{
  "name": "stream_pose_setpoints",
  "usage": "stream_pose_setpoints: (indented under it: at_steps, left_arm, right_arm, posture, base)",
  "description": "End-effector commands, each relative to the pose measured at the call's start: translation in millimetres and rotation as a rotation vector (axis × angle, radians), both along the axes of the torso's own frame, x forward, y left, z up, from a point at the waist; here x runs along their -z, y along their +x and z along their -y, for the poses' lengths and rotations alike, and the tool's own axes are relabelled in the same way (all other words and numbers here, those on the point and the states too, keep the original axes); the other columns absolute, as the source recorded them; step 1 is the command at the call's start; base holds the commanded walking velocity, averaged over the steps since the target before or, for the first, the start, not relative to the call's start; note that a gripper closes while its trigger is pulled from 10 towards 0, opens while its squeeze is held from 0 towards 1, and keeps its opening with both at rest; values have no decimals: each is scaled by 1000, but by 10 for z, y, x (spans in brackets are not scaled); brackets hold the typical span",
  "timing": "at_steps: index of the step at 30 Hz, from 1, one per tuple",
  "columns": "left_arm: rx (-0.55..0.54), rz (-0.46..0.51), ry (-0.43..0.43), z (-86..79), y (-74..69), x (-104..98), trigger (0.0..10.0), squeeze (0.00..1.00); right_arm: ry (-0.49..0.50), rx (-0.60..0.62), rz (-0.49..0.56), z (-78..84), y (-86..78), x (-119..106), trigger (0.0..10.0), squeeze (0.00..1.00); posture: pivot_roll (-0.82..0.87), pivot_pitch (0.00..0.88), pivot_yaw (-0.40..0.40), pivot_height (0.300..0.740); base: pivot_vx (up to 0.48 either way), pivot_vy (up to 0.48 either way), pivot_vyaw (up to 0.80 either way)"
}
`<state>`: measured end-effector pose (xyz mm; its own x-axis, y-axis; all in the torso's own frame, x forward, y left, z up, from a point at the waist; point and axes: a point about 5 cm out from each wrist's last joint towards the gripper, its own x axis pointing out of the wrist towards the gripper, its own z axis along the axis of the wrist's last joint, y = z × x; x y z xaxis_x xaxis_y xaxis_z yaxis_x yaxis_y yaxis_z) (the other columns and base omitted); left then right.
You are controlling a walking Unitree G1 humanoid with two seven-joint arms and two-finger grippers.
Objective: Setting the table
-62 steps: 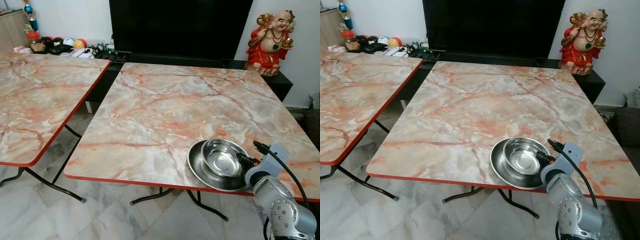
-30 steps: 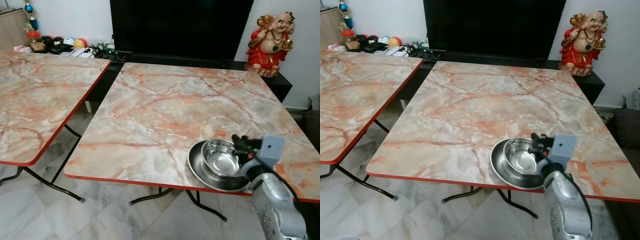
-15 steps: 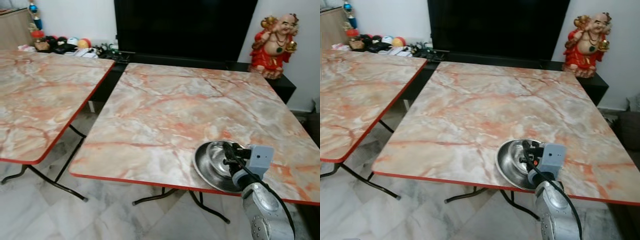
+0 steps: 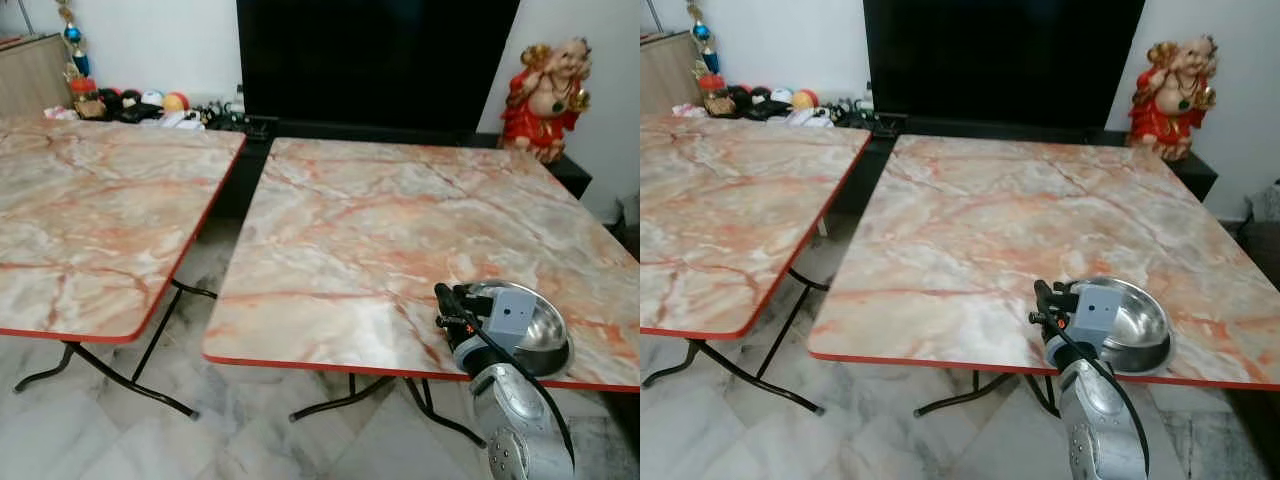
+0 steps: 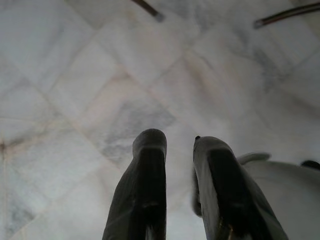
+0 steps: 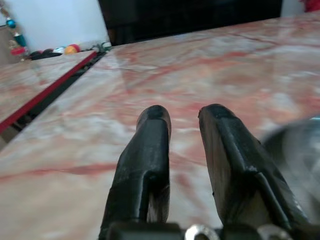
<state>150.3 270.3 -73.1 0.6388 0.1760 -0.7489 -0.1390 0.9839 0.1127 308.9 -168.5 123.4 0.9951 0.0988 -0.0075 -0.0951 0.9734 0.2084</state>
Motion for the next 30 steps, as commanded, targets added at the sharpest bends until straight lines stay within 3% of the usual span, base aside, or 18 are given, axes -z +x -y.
stream_pose_setpoints:
  at_steps: [1, 15, 20, 30]
  left_arm:
    - [-20, -17, 10, -54, -50, 4, 10000, 0]
    - [-57, -9, 2, -44, -73, 17, 10000, 0]
    - [-62, -10, 2, -47, -80, 19, 10000, 0]
    - [-72, -4, -4, -17, -68, 25, 10000, 0]
  right_arm:
    - [14, -25, 19, -79, 34, -58, 10000, 0]
    - [-41, -122, 19, -287, -42, -6, 10000, 0]
    - [-39, -128, 7, -279, -85, 38, 10000, 0]
    - [-66, -166, -3, -305, -108, 73, 10000, 0]
  posture:
    - [106, 0, -51, 740]
    - [105, 0, -56, 740]
    - [100, 0, -57, 740]
    - [106, 0, -64, 740]
  base:
    - [0, 480, 0]
    - [0, 480, 0]
    - [0, 480, 0]
    - [0, 34, 0]
